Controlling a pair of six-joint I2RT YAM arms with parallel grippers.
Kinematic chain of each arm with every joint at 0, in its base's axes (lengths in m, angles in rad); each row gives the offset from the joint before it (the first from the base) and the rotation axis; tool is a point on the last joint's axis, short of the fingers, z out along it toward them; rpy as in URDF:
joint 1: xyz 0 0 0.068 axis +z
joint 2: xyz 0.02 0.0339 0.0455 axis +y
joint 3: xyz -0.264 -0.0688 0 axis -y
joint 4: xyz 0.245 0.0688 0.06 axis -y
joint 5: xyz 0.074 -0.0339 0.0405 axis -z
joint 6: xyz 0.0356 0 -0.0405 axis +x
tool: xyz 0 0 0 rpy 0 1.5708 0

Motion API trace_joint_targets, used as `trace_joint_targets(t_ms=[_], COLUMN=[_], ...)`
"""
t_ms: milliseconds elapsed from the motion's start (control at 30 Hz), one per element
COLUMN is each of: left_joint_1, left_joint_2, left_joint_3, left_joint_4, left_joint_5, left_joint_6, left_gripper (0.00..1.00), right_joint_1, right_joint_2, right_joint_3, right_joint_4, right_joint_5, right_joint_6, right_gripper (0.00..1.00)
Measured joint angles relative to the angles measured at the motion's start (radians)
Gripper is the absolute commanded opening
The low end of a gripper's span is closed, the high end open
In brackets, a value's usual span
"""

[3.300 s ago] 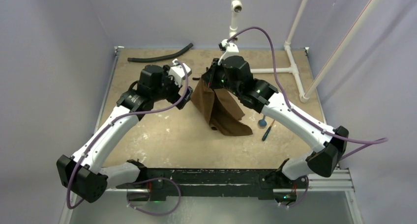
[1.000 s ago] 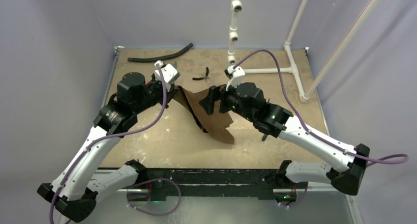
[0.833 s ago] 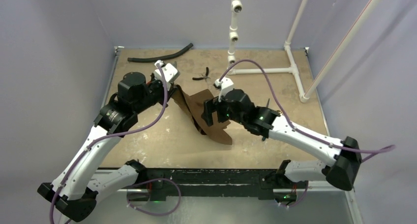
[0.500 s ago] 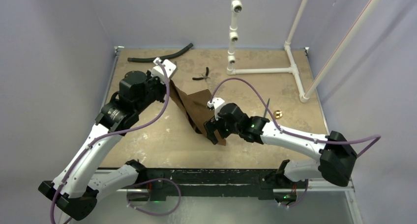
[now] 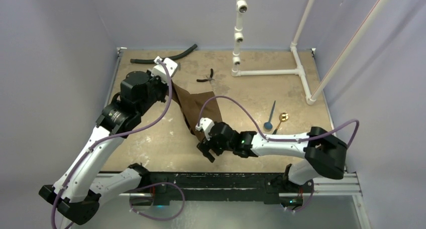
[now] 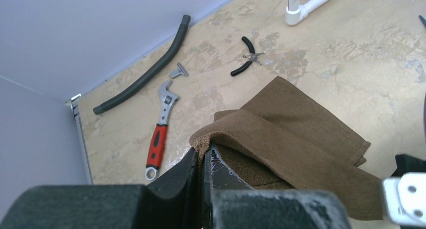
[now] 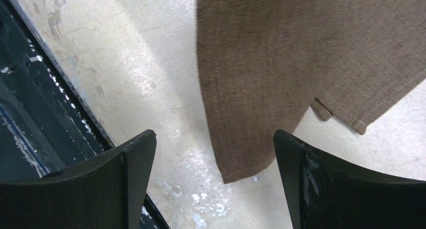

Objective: Fold the napkin into a case and place the utensils inside
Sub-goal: Pick up the crumpled napkin from the center of the board.

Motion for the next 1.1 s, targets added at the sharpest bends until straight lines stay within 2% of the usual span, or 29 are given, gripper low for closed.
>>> trace_joint_targets(t_ms=[33,100,200,233,267,300,467,667,800,1000,1100], left_joint_1=[0.0,0.0,0.0,0.0,0.0,0.0,0.0,0.0,0.0,0.0,0.0], left_joint_2=[0.001,0.001,0.001,0.0,0.0,0.0,-0.005,-0.01,0.01,0.07,0.078], left_joint_3=[0.003,0.004,0.006,0.006,0.008,0.008,0.016,0.062,0.164,0.381,0.462], left_joint_4=[0.0,-0.002,-0.008,-0.011,-0.015,-0.021,-0.037,-0.048,-0.032,0.034,0.053], left_joint_5=[-0.001,-0.002,-0.002,-0.002,-0.003,-0.003,-0.015,-0.036,-0.053,-0.069,-0.07], left_joint_6=[0.0,-0.001,-0.001,-0.001,-0.001,-0.001,0.0,0.029,0.078,0.147,0.179], left_gripper=[0.0,0.0,0.0,0.0,0.0,0.0,0.0,0.0,0.0,0.0,0.0], right_joint_1=[0.013,0.043,0.066,0.068,0.067,0.067,0.065,0.063,0.051,0.043,0.043], right_joint_2=[0.011,0.042,0.102,0.13,0.153,0.18,0.156,-0.131,-0.241,-0.256,-0.259], right_joint_3=[-0.001,0.0,0.015,0.028,0.041,0.058,0.083,0.159,0.422,0.9,1.065], right_joint_4=[0.006,0.021,0.007,-0.005,-0.013,-0.026,-0.079,-0.15,-0.19,-0.214,-0.263], right_joint_5=[0.011,0.052,0.155,0.192,0.217,0.25,0.352,0.455,0.558,0.647,0.67], right_joint_6=[0.0,0.003,0.035,0.05,0.06,0.076,0.133,0.079,-0.046,-0.232,-0.267], right_gripper=[0.8,0.59,0.38,0.26,0.07,0.0,0.0,0.0,0.0,0.0,0.0])
